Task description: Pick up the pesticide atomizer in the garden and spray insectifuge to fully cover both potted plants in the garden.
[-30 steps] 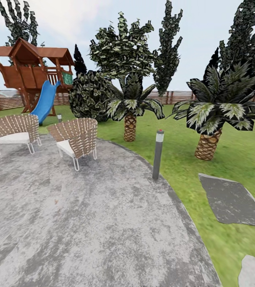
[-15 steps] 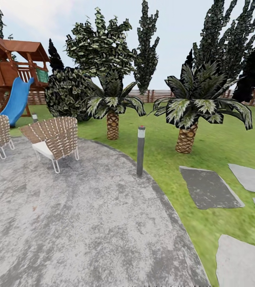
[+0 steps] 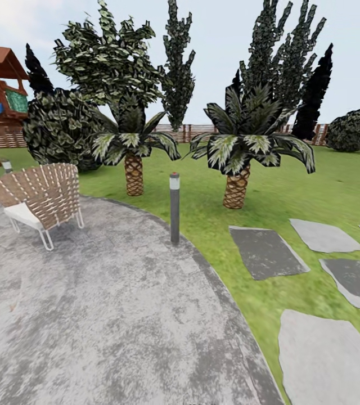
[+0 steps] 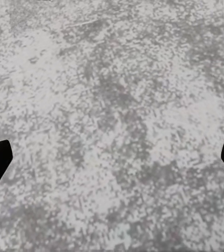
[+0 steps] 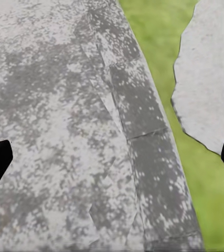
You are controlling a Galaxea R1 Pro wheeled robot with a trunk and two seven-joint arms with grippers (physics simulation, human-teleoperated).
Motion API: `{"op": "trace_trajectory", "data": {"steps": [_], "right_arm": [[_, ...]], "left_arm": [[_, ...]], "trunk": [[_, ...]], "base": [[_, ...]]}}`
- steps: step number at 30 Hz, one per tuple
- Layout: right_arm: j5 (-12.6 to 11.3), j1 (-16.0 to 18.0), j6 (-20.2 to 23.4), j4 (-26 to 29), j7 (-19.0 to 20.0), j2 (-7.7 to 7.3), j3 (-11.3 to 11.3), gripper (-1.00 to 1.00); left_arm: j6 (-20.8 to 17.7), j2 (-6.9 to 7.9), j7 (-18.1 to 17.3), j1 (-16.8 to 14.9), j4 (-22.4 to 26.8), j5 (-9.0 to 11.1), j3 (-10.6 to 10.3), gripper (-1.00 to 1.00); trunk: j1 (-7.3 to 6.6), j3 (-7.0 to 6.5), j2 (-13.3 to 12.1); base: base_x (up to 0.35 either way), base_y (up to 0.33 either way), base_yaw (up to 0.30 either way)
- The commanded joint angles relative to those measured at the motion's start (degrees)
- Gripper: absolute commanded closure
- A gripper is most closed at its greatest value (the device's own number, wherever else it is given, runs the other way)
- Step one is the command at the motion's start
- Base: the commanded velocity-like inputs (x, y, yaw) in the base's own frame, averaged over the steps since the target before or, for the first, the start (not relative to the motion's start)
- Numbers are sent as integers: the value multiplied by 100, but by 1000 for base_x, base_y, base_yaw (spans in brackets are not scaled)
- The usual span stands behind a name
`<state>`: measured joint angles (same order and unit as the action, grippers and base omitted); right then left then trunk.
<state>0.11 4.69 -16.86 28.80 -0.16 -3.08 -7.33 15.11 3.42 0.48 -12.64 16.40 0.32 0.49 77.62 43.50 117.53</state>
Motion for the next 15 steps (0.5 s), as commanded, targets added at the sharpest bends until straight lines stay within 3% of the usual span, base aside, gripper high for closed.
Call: {"op": "trace_trajectory", "data": {"steps": [1,15], "right_arm": [[0,5,-19,-6,-2,1,-5,-100],[7,5,-19,-6,-2,3,-5,-100]], "left_arm": [[18,0,5,-2,-3,3,3,-100],[18,-1,5,-2,-3,0,3,-100]], "trunk": [[22,27,44],[329,344,605]], "base": [[0,0,-294],[0,0,-280]]}}
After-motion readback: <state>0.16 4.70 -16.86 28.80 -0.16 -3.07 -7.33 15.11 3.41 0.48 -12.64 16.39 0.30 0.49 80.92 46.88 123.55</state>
